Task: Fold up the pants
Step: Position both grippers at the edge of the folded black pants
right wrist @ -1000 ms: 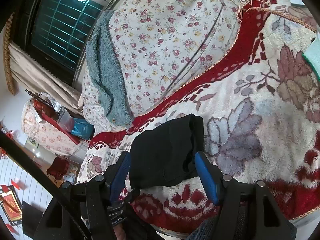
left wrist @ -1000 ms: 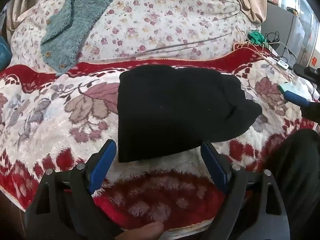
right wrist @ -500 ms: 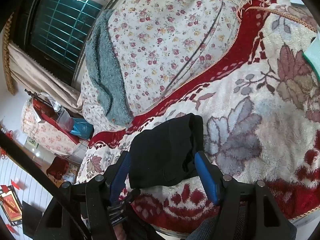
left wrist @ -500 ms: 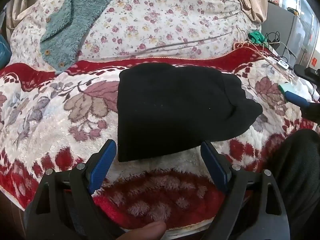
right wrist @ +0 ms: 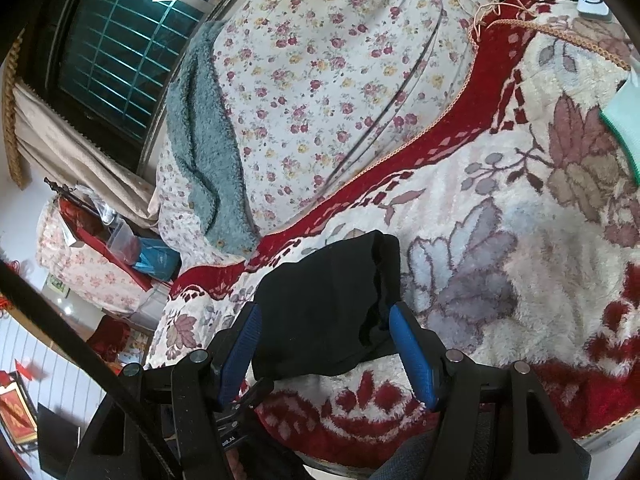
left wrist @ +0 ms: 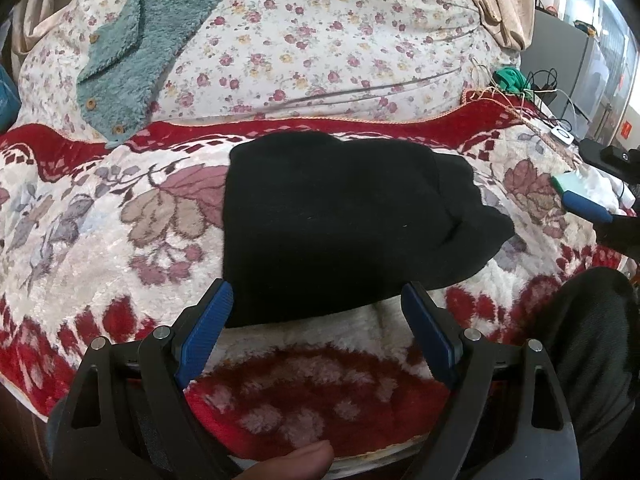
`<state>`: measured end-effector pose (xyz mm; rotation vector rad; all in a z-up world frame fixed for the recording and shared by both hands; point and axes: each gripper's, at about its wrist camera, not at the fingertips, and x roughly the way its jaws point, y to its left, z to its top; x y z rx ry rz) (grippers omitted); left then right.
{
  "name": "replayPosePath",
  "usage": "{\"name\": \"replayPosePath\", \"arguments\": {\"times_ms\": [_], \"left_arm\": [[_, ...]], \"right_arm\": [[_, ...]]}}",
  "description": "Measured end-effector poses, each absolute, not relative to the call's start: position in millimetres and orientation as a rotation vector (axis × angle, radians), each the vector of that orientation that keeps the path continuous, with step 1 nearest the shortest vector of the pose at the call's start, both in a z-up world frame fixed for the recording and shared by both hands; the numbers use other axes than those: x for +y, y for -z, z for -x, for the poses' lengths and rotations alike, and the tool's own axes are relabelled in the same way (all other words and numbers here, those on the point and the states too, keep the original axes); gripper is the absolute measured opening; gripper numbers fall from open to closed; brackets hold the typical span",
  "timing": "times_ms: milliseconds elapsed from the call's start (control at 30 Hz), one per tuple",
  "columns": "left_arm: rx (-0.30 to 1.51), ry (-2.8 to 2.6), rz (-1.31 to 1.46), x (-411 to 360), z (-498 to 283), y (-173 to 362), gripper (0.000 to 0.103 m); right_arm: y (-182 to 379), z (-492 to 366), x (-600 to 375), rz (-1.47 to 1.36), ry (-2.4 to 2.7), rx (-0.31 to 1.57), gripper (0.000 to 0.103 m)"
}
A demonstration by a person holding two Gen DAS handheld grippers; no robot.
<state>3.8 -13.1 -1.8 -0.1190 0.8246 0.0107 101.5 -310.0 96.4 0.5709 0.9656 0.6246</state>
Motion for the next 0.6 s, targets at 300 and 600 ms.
{"name": "replayPosePath", "arguments": {"times_ms": [300, 600], "left_arm": [[0.828, -0.023, 0.102, -6.0, -1.7, 0.8, 0.086], [0.794, -0.071, 0.232, 25.0, 4.4, -4.6, 0.086]], "right_arm": [[-102.6, -100.1, -302.9, -0.512, -0.650, 0.939, 0.064], [-89.6, -107.3, -295.7, -0.625, -0.699, 1.033, 0.065]]}}
